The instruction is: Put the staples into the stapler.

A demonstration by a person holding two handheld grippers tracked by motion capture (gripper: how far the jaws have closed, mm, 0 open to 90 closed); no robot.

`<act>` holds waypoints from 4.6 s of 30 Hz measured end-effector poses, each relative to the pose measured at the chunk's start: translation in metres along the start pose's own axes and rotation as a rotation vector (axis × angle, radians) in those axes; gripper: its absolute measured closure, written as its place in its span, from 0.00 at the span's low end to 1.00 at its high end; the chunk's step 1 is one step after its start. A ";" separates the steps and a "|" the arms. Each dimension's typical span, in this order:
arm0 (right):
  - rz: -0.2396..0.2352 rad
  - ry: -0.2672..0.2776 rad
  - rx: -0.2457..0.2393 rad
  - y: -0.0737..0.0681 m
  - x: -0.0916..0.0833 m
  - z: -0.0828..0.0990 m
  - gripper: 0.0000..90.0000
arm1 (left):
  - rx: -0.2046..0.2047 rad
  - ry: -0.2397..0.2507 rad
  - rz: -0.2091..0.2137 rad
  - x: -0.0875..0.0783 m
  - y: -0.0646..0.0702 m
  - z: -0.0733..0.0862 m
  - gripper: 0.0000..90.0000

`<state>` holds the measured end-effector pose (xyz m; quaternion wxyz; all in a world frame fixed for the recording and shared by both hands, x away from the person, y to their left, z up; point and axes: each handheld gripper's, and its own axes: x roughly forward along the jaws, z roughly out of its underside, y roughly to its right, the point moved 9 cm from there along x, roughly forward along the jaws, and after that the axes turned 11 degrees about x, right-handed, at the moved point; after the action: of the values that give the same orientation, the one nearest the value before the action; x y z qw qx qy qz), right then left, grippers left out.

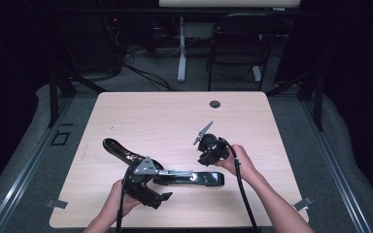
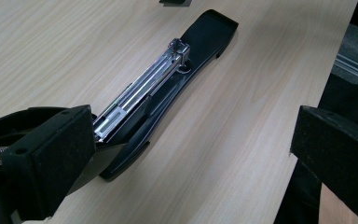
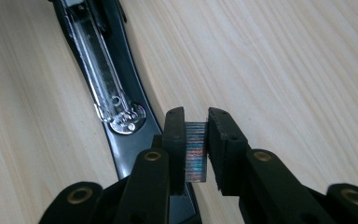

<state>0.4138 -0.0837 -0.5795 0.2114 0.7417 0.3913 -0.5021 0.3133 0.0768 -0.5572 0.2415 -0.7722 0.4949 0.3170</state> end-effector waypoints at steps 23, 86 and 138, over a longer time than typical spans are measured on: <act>-0.127 0.086 -0.148 -0.042 0.000 -0.027 0.87 | -0.010 0.005 0.008 0.003 -0.009 0.006 0.00; -0.171 -0.019 -0.215 -0.051 0.024 -0.015 0.85 | 0.029 -0.021 0.025 0.009 -0.002 0.003 0.00; -0.188 0.061 -0.097 -0.046 0.012 -0.011 0.37 | 0.014 0.011 0.023 -0.007 0.004 0.000 0.00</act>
<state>0.3861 -0.0443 -0.5823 0.1871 0.7056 0.4891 -0.4774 0.3071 0.0792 -0.5522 0.2407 -0.7665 0.5070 0.3121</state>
